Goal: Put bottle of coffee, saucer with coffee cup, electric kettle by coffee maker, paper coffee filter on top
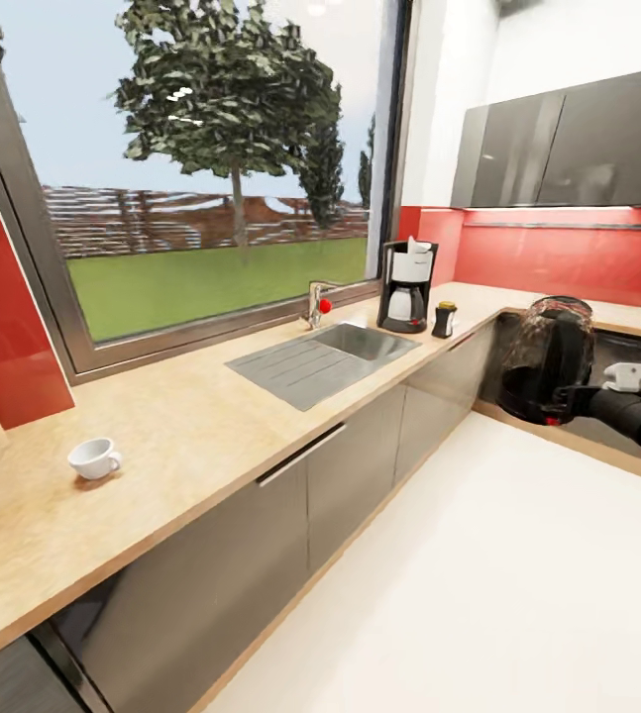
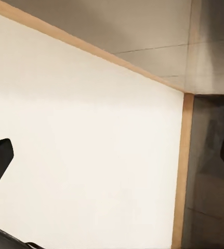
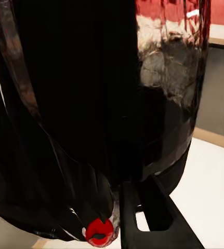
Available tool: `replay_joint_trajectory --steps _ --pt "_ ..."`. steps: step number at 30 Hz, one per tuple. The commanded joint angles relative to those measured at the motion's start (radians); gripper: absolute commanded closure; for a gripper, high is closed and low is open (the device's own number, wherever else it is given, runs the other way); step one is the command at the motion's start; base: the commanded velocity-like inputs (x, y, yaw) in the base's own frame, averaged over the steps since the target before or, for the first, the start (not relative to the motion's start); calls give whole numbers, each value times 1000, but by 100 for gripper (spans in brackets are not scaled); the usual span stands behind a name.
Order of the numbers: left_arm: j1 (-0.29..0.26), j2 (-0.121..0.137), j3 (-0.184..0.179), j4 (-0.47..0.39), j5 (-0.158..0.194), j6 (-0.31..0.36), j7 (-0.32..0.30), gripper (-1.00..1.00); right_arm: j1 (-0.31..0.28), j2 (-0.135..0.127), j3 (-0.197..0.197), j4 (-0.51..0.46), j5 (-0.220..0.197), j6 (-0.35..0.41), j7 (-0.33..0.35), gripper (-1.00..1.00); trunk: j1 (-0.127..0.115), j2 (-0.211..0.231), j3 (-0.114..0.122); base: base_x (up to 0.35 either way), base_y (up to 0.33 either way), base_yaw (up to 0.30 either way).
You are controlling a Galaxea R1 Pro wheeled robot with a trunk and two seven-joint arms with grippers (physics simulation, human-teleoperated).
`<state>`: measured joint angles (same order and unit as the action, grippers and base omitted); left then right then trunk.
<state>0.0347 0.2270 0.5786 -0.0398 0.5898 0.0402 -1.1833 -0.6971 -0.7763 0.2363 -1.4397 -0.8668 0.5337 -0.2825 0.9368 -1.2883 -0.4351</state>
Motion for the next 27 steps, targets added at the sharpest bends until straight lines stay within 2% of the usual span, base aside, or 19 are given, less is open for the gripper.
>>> replay_joint_trajectory --steps 1,4,13,27 --pt "1 0 -9 -2 10 4 -2 -100 -2 -1 3 1 -8 0 -10 100 0 -1 0 28 -24 -279" --pt "1 0 -9 -2 10 4 -2 -100 -2 0 3 4 -8 0 -10 100 0 -1 1 119 -143 -268" --pt "1 0 -10 -2 10 4 -2 -100 -2 -1 3 5 -8 0 -10 100 0 -1 2 148 -217 -111" --pt "1 0 -10 -2 10 4 -2 -100 -2 0 3 17 -8 -1 -9 100 0 -1 2 10 -17 -254"
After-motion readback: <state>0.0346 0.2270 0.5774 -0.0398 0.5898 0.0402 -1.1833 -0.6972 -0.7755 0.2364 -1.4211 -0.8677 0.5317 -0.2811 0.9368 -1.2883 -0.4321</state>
